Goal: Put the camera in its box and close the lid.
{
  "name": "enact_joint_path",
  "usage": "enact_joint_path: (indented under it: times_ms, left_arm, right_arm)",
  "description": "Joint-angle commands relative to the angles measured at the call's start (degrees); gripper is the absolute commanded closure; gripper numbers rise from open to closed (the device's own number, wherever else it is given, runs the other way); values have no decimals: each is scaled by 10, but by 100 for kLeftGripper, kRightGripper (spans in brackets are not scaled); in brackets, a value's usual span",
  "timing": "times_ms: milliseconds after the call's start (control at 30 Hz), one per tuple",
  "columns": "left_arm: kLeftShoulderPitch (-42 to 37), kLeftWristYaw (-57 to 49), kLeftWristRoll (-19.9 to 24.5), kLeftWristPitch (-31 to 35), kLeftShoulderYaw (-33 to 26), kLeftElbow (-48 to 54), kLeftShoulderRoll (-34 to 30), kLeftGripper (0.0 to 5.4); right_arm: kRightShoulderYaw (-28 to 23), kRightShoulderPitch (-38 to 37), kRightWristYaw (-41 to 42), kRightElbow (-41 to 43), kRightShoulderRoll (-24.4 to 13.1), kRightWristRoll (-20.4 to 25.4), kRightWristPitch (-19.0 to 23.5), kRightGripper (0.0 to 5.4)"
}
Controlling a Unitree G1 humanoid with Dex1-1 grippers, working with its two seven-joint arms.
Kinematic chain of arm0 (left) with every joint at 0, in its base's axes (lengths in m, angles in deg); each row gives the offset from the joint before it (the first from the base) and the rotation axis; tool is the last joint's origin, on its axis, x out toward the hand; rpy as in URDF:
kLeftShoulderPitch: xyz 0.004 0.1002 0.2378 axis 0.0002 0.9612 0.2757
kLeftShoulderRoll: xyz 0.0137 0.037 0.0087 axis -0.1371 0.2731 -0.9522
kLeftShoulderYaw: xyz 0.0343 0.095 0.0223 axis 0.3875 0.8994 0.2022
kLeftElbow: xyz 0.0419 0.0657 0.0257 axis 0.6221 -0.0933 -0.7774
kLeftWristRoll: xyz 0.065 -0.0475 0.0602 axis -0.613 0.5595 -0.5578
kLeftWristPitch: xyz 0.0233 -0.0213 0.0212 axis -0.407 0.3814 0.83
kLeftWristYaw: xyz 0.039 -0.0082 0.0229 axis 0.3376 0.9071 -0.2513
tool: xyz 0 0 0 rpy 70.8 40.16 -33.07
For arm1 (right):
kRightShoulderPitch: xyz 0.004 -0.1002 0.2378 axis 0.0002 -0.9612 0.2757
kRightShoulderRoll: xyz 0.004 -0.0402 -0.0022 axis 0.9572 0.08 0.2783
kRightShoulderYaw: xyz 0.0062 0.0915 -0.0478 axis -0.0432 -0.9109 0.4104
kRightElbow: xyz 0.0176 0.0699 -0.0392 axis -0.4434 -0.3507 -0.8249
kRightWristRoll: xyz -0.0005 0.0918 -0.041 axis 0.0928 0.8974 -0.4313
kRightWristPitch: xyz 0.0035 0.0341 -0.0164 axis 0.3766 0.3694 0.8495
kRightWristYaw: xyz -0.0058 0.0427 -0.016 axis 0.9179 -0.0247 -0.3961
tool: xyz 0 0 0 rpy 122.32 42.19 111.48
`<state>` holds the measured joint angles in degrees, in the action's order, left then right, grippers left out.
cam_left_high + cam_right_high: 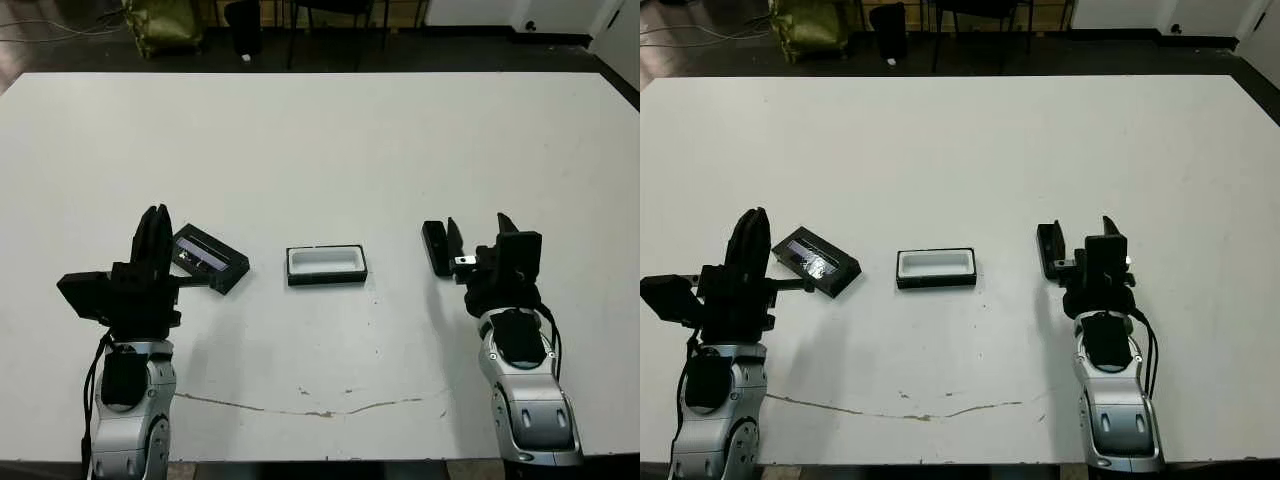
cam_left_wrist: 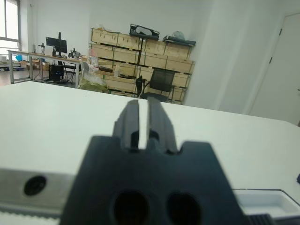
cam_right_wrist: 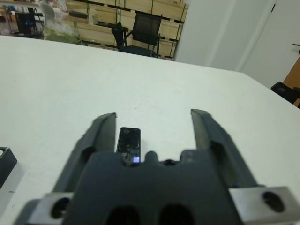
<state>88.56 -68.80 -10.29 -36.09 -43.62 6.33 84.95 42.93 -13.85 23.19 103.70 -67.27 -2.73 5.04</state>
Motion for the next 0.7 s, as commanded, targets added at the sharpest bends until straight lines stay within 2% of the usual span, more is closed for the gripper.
enact_joint_path:
  times_ms: [33, 267, 700]
  left_arm:
    - [9, 1, -4, 1, 0, -11, -4, 540]
    - [10, 1, -6, 0, 0, -12, -3, 540]
    - [12, 5, -5, -2, 0, -14, -6, 540]
  right_arm:
    - [0, 0, 4, -15, -2, 5, 16, 155]
    - [-1, 6, 11, -24, -3, 16, 36, 1]
    - [-11, 14, 32, -30, -5, 51, 69, 1]
